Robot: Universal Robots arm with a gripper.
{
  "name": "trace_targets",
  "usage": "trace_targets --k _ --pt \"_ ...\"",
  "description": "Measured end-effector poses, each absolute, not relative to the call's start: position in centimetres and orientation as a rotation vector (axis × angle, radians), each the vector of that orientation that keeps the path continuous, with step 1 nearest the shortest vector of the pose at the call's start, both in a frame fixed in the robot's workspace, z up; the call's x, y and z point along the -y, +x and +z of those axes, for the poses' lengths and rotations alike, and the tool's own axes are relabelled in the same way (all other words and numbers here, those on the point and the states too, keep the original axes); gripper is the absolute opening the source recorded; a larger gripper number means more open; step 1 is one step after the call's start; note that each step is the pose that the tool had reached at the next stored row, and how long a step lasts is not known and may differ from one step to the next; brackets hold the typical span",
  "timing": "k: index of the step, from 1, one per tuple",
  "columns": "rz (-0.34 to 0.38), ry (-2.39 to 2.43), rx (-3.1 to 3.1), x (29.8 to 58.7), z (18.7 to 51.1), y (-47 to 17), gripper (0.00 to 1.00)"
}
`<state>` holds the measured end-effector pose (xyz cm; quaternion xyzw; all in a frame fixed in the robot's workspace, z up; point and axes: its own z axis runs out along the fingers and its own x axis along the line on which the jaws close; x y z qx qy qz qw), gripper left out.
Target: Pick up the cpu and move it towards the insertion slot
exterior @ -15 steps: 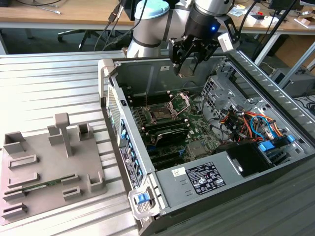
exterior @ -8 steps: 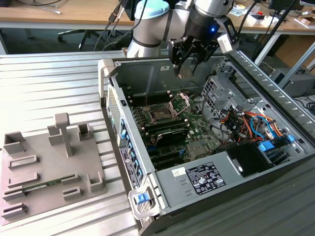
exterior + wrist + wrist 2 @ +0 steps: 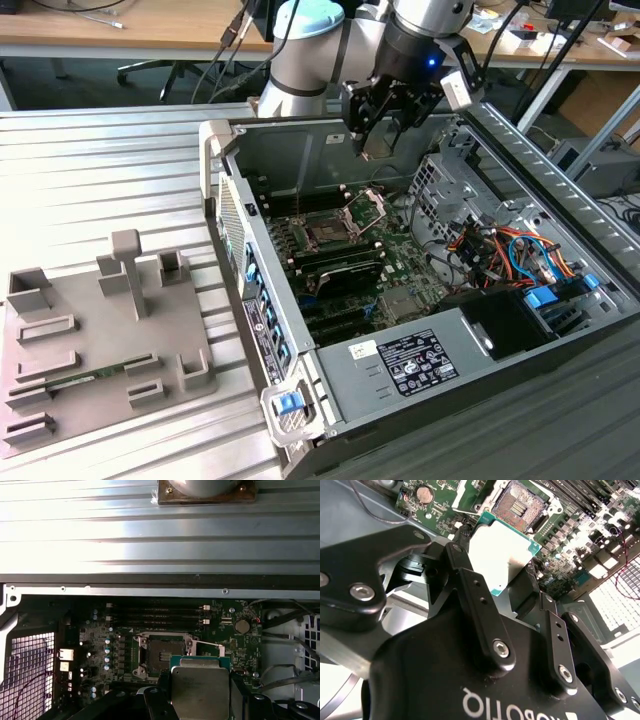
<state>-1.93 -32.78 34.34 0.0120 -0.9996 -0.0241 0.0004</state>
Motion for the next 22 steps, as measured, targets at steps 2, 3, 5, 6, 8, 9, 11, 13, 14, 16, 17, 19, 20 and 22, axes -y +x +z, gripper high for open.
trace_targets --k 2,3,5,6,8,9,11,13,14,16,17,19,20,22 --pt "-0.076 0.038 3.14 32.78 34.26 -1.93 0.55" --pt "-0.076 0.038 3.14 32.78 34.23 -1.93 0.55" --pt "-0.076 0.038 3.14 32.78 34.16 -1.93 0.55" --pt "-0.076 0.038 3.14 32.78 34.1 -1.93 0.55" --pt "-0.076 0.038 3.14 32.78 34.01 -1.93 0.55" --pt "-0.076 0.038 3.14 32.78 33.98 -1.93 0.55" --pt "-0.076 0.038 3.14 32.78 33.92 -1.93 0.55" --pt "-0.076 0.038 3.14 32.78 33.84 -1.93 0.55" --pt "-0.076 0.038 3.14 32.78 33.81 -1.93 0.55" --pt "-0.076 0.038 3.14 32.78 33.73 -1.93 0.55" --pt "-0.076 0.038 3.14 32.78 33.7 -1.93 0.55" --pt "-0.076 0.038 3.14 32.78 33.63 -1.93 0.55" --pt "-0.076 0.038 3.14 32.78 33.58 -1.93 0.55" --pt "-0.076 0.038 3.14 32.78 33.51 -1.93 0.55"
